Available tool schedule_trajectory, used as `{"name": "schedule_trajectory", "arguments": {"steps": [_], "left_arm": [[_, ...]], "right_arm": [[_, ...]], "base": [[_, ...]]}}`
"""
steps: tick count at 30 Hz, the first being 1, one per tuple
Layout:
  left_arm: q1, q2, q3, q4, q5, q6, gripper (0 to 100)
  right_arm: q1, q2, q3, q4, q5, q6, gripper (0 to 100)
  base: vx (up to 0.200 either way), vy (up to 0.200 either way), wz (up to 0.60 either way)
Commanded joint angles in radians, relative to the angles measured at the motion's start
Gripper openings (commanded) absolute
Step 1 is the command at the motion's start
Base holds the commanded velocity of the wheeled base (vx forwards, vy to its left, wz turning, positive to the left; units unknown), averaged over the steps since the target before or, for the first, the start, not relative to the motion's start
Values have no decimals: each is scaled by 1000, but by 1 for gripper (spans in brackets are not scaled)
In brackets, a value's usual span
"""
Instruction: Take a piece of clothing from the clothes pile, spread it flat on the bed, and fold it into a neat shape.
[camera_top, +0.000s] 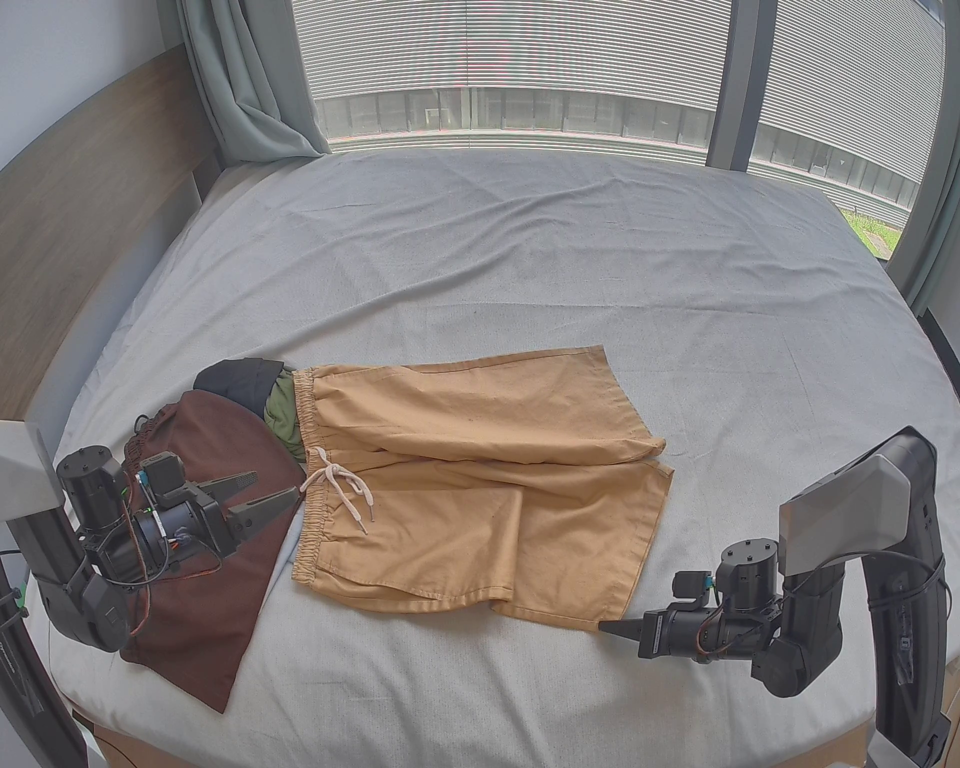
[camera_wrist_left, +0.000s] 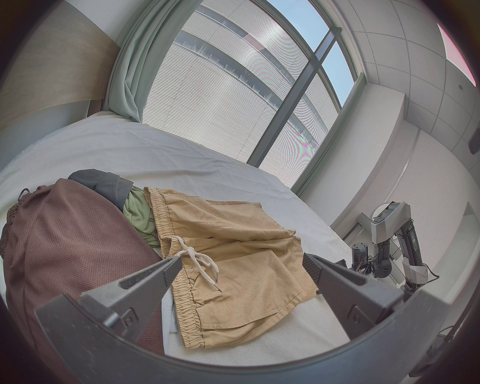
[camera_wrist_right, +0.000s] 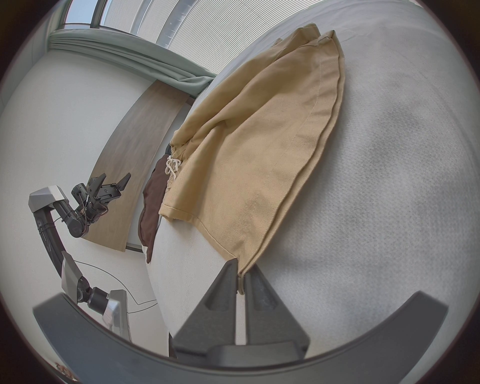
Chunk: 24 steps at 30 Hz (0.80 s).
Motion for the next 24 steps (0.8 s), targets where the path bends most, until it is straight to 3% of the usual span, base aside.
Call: {"name": "schedule_trajectory", "arguments": {"steps": [1, 14, 24], "left_arm": [[0, 3, 0, 0, 0, 0, 100], [8, 4, -3, 0, -2, 0, 100], [14, 47, -2, 0, -2, 3, 100]], "right_arm": [[-5, 1, 9, -4, -2, -2, 0], [-107, -34, 120, -2, 1, -99, 0], [-171, -71, 137, -1, 1, -125, 0]], "base": [[0, 0, 0], [0, 0, 0], [0, 0, 0]]}}
